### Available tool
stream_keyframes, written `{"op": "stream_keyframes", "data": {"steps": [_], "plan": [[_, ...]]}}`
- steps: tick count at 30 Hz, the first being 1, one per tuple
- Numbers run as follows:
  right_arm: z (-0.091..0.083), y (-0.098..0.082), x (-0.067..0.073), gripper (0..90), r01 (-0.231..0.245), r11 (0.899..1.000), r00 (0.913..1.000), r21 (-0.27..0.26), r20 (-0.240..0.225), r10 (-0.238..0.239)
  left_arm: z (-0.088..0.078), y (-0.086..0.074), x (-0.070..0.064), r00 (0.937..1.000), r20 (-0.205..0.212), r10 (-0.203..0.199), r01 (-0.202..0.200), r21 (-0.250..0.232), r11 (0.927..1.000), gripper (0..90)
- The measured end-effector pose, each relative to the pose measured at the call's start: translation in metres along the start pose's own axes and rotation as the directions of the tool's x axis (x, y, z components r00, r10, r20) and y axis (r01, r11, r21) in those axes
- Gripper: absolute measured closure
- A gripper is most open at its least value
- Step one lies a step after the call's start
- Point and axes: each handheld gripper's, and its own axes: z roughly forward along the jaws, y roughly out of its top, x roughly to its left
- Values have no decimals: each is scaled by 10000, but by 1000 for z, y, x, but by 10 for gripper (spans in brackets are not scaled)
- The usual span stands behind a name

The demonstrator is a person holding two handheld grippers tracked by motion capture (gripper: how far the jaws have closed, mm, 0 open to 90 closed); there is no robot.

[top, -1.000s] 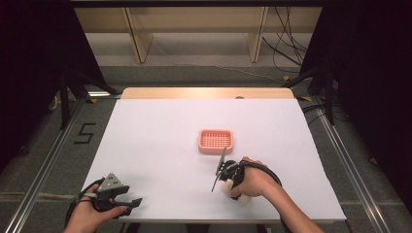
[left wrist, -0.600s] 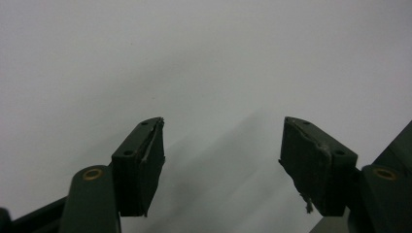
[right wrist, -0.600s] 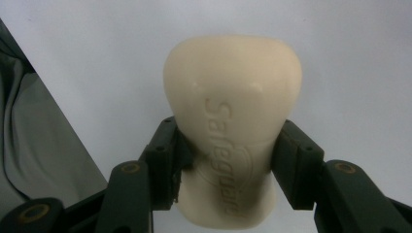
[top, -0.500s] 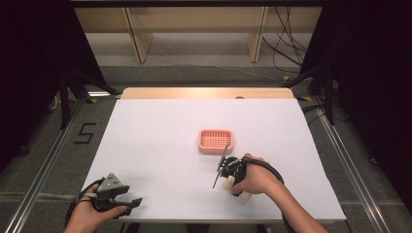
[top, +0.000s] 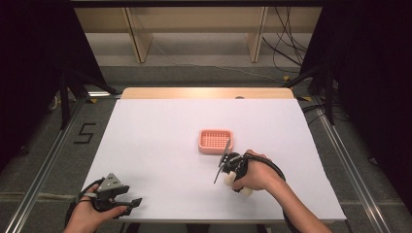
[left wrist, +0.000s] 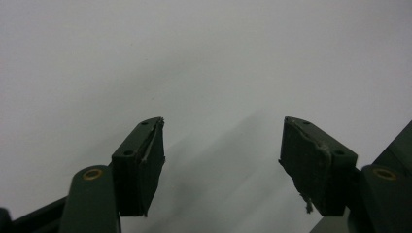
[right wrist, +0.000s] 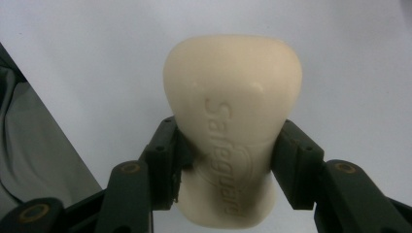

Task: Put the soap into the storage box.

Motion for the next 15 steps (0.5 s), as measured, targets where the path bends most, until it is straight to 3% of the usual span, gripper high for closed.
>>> {"op": "stream_keyframes", "data": {"steps": [6, 8, 12, 14, 15], "plan": [[-3, 0, -2, 504, -173, 9999, 9998, -3, 119, 173, 0, 0, 0, 10000, 13, -22, 22, -35, 10000, 323], [-4, 0, -4, 505, 38, 10000, 9999, -64, 139, -37, 0, 0, 0, 10000, 11, -20, 20, -40, 10000, 323], [-6, -1, -5, 505, -244, 9997, 9995, -72, 192, 245, 0, 0, 0, 10000, -92, -6, 5, -71, 10000, 323], [-6, -1, -7, 505, -12, 9999, 9998, -160, 192, 16, 0, 0, 0, 10000, -64, 3, -4, -62, 10000, 323], [-7, -1, -7, 505, -298, 9996, 9994, 7, 176, 298, 0, 0, 0, 10000, -65, 5, -6, -59, 10000, 323]]}}
